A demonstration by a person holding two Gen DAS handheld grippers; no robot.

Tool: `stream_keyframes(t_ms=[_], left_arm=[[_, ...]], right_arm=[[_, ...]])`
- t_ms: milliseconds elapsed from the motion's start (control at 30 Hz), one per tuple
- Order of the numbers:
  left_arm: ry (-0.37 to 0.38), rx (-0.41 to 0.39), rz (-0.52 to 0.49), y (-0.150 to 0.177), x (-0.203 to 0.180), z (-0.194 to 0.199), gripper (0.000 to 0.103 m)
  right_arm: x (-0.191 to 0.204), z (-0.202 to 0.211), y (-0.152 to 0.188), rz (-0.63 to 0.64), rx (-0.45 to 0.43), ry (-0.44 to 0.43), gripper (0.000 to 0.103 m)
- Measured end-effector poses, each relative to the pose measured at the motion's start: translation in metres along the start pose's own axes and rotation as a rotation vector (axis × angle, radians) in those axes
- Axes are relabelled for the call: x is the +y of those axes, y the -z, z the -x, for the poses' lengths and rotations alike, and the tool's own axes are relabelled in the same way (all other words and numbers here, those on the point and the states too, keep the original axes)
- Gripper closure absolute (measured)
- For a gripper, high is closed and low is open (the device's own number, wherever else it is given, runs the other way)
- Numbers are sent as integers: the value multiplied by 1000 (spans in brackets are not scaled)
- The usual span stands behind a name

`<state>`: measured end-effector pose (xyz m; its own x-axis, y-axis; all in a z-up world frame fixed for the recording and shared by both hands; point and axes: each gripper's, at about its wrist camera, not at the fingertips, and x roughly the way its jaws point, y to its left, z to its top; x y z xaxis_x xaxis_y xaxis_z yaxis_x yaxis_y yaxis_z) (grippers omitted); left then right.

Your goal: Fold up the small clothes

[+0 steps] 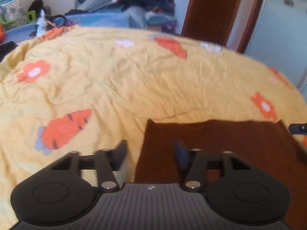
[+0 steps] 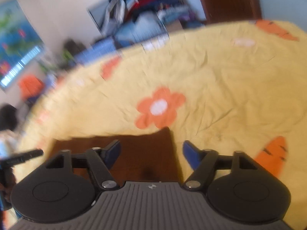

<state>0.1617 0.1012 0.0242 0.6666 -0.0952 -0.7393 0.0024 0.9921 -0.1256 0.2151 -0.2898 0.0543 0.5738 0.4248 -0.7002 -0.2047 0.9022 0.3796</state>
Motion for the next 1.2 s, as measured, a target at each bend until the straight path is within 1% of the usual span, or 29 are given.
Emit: stream_keyframes(t_ms=[33, 67, 100, 133, 200, 233, 267, 300, 367, 400, 433, 467, 500, 533, 567, 600, 633, 667, 700, 733, 767, 800, 833, 867, 900, 967, 1067, 1133, 1200], left_arm=[[0, 5, -4, 1, -3, -5, 81], [-1, -15, -15, 3, -5, -3, 90], [-2, -18, -13, 2, -4, 1, 96], [-19, -37, 9, 3, 0, 6, 97], [-68, -62, 32, 6, 14, 15, 98], [-82, -47, 39, 10, 22, 13, 98], [-64, -65, 46, 15, 27, 14, 98], [-64, -72, 32, 16, 25, 14, 97], [-90, -73, 4, 14, 16, 19, 94], [-108, -82, -11, 12, 11, 24, 94], [-132, -101, -22, 11, 5, 32, 93], [-147, -134, -34, 9, -1, 43, 93], [-146, -177, -43, 7, -7, 55, 92], [-129, -217, -45, 6, -13, 64, 86], [-102, -243, -43, 3, -21, 71, 79], [-72, -246, -43, 1, -30, 71, 54], [-50, -234, -49, -1, -41, 67, 22], [-39, -220, -66, 1, -52, 58, 14], [-37, -206, -91, 3, -62, 47, 14], [-56, -177, -121, 8, -70, 33, 14], [-87, -129, -137, 12, -73, 16, 14], [-110, -71, -131, 18, -71, 1, 13], [-87, -109, -99, 26, -62, -2, 8], [-70, -107, -69, 28, -53, -2, 8], [-58, -113, -57, 28, -49, 0, 7], [-58, -114, -60, 29, -49, -1, 6], [-77, -109, -75, 28, -55, -3, 1], [-81, -111, -72, 28, -56, -3, 1], [-76, -111, -68, 28, -56, -2, 1]], right_arm=[[3, -14, 0, 22, 31, 27, 52], [5, -23, 4, 33, 44, 40, 59], [10, -24, 9, 62, 25, 29, 84], [13, -26, 11, 63, 62, -11, 88], [18, -12, 13, 93, 18, -26, 91], [17, -5, 14, 98, -13, -24, 91], [14, 0, 15, 90, -38, -9, 91], [8, -2, 15, 82, -44, 10, 91], [-3, -13, 21, 60, -9, 39, 90], [-6, -14, 26, 42, -30, 27, 80], [-6, -11, 27, 23, -30, 21, 64], [-3, -6, 27, 16, -33, 22, 58], [1, 4, 28, 22, -62, 34, 46], [6, 16, 28, 34, -109, 56, 35], [14, 26, 26, 50, -155, 71, 33], [22, 33, 28, 62, -189, 60, 30], [31, 32, 24, 70, -198, 31, 27], [42, 28, 23, 82, -187, 3, 24], [53, 20, 24, 102, -169, -11, 20], [64, 9, 23, 133, -147, -5, 19], [72, -6, 27, 174, -125, 22, 19], [77, -20, 31, 216, -100, 74, 19], [76, -36, 36, 243, -68, 140, 15], [72, -46, 44, 286, -81, 184, 13], [66, -43, 49, 307, -107, 167, 13], [48, -30, 47, 228, -127, 107, 14], [31, -20, 47, 156, -159, 56, 14], [39, -21, 45, 184, -139, 87, 14], [53, -20, 43, 185, -130, 151, 10]])
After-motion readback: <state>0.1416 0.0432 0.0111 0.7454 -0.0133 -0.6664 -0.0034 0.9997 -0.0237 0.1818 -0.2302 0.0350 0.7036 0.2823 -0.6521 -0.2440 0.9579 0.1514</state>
